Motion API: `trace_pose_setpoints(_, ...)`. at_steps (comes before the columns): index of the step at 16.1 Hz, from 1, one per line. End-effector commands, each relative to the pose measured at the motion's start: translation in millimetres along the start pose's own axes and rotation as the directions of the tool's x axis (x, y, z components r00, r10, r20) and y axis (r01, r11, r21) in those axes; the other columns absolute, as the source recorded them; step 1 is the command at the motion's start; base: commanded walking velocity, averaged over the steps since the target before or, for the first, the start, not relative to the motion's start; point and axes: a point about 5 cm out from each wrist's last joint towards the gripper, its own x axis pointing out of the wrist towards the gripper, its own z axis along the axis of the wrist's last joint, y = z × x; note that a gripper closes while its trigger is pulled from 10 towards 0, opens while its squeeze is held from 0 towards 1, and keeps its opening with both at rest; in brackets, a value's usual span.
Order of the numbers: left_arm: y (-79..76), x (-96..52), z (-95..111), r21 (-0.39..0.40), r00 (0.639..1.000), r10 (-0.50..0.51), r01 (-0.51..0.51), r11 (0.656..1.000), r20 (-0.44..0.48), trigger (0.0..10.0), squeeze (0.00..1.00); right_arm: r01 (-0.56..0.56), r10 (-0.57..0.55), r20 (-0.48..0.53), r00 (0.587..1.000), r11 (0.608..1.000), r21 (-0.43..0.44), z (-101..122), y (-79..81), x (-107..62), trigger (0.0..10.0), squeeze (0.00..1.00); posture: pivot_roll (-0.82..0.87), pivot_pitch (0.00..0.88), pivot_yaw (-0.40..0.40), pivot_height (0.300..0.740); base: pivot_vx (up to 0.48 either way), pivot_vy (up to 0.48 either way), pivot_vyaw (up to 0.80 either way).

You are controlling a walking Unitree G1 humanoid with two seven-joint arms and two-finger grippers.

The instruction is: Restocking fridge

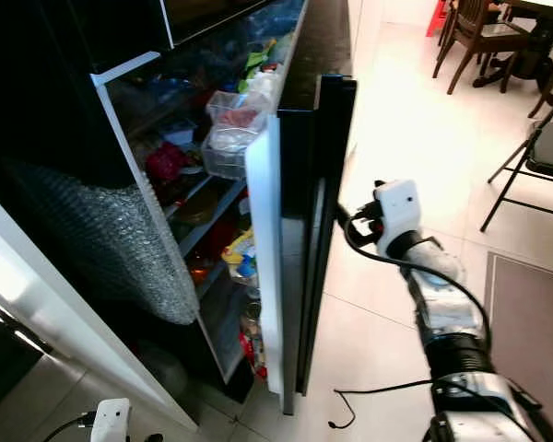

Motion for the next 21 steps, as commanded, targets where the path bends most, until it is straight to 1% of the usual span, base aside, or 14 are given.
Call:
trace_pose_setpoints(1,3.4,-0.8,-3.8,0.019,1.0,0.004,-0.003,1.0,-0.018,10.0,0.0,-0.044,0.044,0.019,0.999,0.999,0.002,5.4,13.1,5.4,10.0,0.0,-0.04,0.0,0.011,0.74,0.0,0.0,0.0)
trace_pose_setpoints(3,3.1,-0.8,-3.8,0.023,1.0,0.001,-0.001,1.0,-0.019,10.0,0.0,-0.074,0.073,0.022,0.997,0.997,0.033,7.4,28.9,16.0,10.0,0.0,-0.05,0.0,0.012,0.74,0.0,0.0,0.0)
trace_pose_setpoints(4,2.6,-0.7,-3.7,0.026,1.0,-0.001,0.001,1.0,-0.02,10.0,0.0,-0.116,0.114,0.036,0.993,0.992,0.047,11.8,45.4,27.1,10.0,0.0,-0.04,0.0,0.009,0.74,0.0,0.0,0.0)
trace_pose_setpoints(6,2.0,-0.6,-3.6,0.023,1.0,-0.002,0.002,1.0,-0.018,10.0,0.0,-0.15,0.148,0.043,0.988,0.986,0.068,16.2,59.7,36.1,10.0,0.0,-0.04,0.0,0.006,0.74,0.0,0.0,0.0)
trace_pose_setpoints(9,0.7,-0.6,-4.0,0.018,1.0,-0.002,0.003,1.0,-0.019,10.0,0.0,-0.206,0.205,0.02,0.978,0.978,0.041,24.8,87.3,55.5,10.0,0.0,-0.04,0.0,-0.001,0.74,0.0,0.0,0.0)
trace_pose_setpoints(10,0.5,-0.6,-4.1,0.017,1.0,-0.003,0.003,1.0,-0.02,10.0,0.0,-0.214,0.213,0.026,0.977,0.975,0.051,29.0,91.8,60.0,10.0,0.0,-0.04,0.0,-0.004,0.74,0.0,0.0,0.0)
trace_pose_setpoints(11,0.1,-0.6,-4.4,0.015,1.0,-0.003,0.003,1.0,-0.02,10.0,0.0,-0.231,0.229,0.034,0.973,0.971,0.061,35.5,99.7,66.6,10.0,0.0,-0.04,0.0,-0.006,0.74,0.0,0.0,0.0)
trace_pose_setpoints(12,-0.3,-0.7,-4.6,0.013,1.0,-0.003,0.004,1.0,-0.021,10.0,0.0,-0.266,0.263,0.041,0.964,0.961,0.07,43.1,112.6,74.5,10.0,0.0,-0.04,0.0,-0.007,0.74,0.0,0.0,0.0)
trace_pose_setpoints(13,-0.5,-0.7,-4.7,0.012,1.0,-0.004,0.004,1.0,-0.021,10.0,0.0,-0.279,0.276,0.043,0.96,0.957,0.075,45.6,118.0,77.2,10.0,0.0,-0.04,0.0,-0.008,0.74,0.0,0.0,0.0)
trace_pose_setpoints(15,-0.9,-0.7,-4.8,0.012,1.0,-0.005,0.005,1.0,-0.02,10.0,0.0,-0.321,0.319,0.034,0.947,0.944,0.072,49.4,136.9,83.4,10.0,0.0,-0.03,0.0,-0.009,0.74,0.0,0.0,0.0)
trace_pose_setpoints(18,-1.4,-0.7,-4.9,0.009,1.0,-0.004,0.004,1.0,-0.017,10.0,0.0,-0.377,0.374,0.045,0.926,0.921,0.102,57.2,163.4,90.5,10.0,0.0,-0.02,0.0,-0.008,0.74,0.0,0.0,0.0)
trace_pose_setpoints(19,-1.3,-0.8,-5.0,0.009,1.0,-0.002,0.002,1.0,-0.017,10.0,0.0,-0.38,0.377,0.047,0.925,0.919,0.103,58.8,166.2,91.6,10.0,0.0,-0.02,0.0,-0.008,0.74,0.0,0.0,0.0)
trace_pose_setpoints(21,-1.1,-0.8,-5.0,0.008,1.0,0.0,0.0,1.0,-0.018,10.0,0.0,-0.379,0.376,0.051,0.925,0.919,0.107,58.7,165.2,91.9,10.0,0.0,-0.02,0.0,-0.008,0.74,0.0,0.0,0.0)
